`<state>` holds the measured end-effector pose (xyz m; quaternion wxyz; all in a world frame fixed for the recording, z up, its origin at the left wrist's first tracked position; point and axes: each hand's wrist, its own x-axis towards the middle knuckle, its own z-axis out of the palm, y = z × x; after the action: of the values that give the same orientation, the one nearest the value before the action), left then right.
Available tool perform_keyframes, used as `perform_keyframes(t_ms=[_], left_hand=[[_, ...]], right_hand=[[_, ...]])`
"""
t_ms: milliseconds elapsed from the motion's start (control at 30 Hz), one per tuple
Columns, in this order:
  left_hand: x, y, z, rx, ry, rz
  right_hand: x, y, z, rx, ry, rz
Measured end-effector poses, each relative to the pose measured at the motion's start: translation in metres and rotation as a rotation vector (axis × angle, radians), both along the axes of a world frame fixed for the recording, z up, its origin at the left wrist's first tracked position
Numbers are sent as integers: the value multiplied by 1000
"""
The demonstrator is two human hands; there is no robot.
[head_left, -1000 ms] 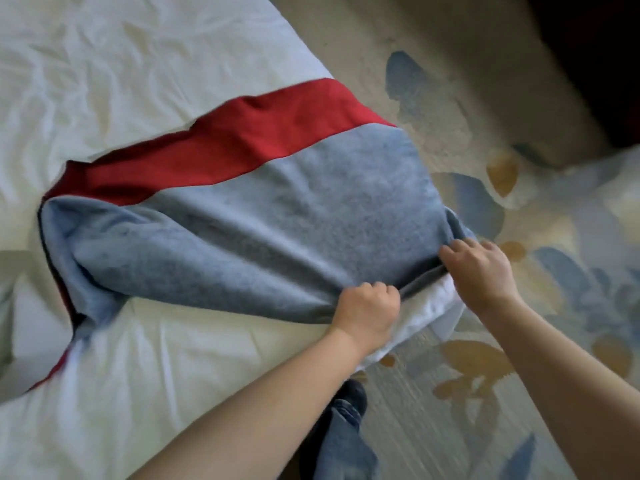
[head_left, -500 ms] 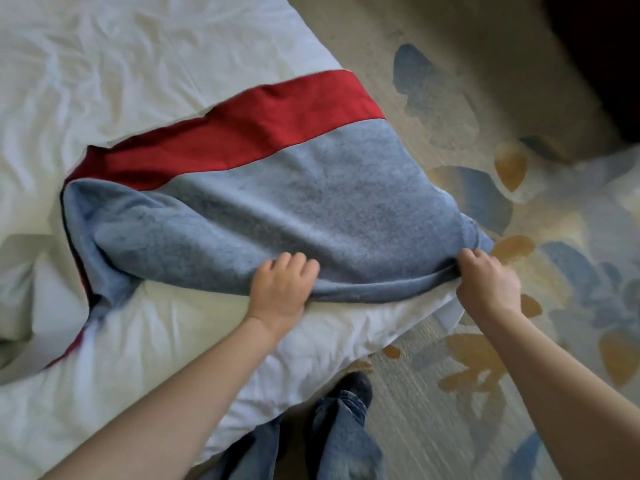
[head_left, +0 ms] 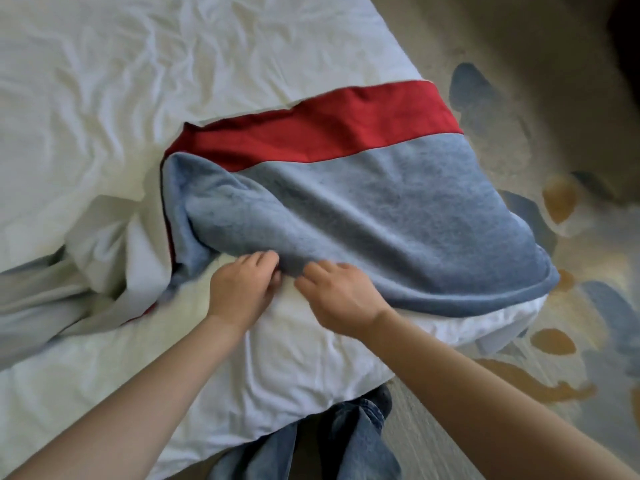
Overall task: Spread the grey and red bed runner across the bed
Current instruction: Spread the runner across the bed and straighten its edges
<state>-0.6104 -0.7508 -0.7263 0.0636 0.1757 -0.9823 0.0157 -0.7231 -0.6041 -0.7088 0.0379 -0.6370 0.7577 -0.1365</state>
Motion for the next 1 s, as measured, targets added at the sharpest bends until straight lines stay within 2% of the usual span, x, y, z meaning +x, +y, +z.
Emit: perform_keyframes(t_ms=[167, 300, 433, 500, 567, 633, 733, 867, 933, 1000], left_hand=[[-10, -40, -12, 74, -208, -29], [-17, -55, -18, 15, -244, -120], [-31, -67, -10, -201, -251, -164], [-37, -73, -2, -251, -357, -88], [-40, -75, 3, -102, -462, 0], [-33, -70, -2, 19, -469, -33], [0, -58, 11, -16, -426, -200], [56, -48, 13, 96, -401, -346], [72, -41, 11, 109, -415, -365], [81, -36, 10, 124, -348, -348]], right_hand=[[-4, -43, -25, 411, 14, -278], [3, -53, -30, 473, 247, -314], [-4, -73, -23, 424, 411, -336], [-15, -81, -26, 448, 227, -392], [-26, -84, -28, 451, -2, -429], [-27, -80, -25, 465, -54, -407], [-7, -59, -18, 543, -134, -255], [34, -22, -15, 513, -237, -171], [46, -15, -13, 589, -260, -153], [47, -15, -12, 647, -272, -169]])
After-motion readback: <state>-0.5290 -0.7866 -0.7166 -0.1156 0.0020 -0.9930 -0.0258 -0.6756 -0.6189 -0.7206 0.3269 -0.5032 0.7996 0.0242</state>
